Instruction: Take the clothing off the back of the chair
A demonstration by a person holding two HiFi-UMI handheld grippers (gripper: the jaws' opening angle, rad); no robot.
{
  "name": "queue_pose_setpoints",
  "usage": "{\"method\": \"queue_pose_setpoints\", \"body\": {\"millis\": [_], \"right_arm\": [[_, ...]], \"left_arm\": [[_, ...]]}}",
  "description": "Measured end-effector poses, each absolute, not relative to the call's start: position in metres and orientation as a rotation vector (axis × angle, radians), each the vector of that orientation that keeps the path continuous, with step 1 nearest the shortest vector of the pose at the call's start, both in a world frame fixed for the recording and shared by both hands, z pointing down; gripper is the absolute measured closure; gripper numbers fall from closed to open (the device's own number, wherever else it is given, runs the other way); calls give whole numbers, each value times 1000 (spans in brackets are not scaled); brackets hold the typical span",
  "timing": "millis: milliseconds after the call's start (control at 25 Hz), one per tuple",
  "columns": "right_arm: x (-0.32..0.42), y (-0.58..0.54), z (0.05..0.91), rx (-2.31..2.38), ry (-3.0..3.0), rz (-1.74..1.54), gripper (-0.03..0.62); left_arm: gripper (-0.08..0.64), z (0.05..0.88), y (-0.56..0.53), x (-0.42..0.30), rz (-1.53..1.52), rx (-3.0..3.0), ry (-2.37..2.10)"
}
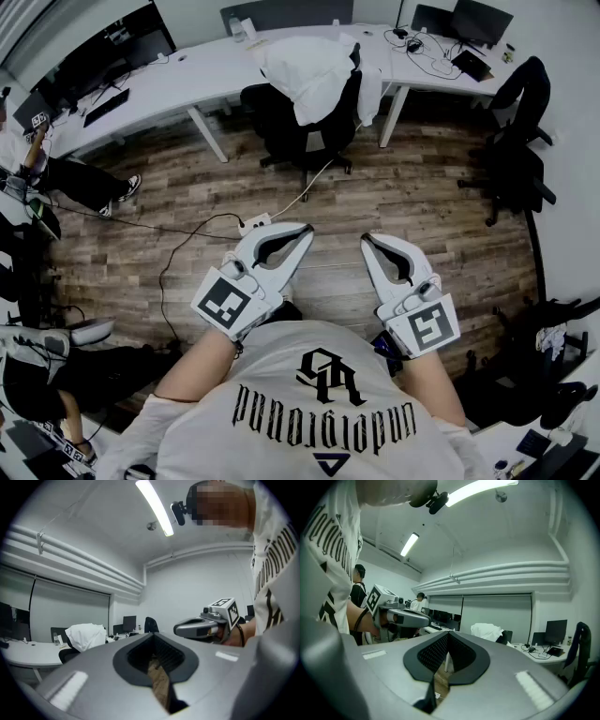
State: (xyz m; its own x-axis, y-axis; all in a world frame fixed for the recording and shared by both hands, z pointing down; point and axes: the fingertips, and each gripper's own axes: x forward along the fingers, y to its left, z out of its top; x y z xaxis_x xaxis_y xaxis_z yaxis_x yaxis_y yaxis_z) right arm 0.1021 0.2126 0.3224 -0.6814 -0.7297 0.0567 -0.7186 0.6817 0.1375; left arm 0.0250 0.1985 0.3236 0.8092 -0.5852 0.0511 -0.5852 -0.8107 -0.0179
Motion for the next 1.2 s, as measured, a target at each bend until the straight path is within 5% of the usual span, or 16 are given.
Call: {"method": "queue_pose_setpoints", "body": {"millis": [1200], "right_arm": [[14, 122, 327, 1191, -2760, -153, 586]], "left_arm": [[509, 330, 100, -66, -38, -2937, 921]]}}
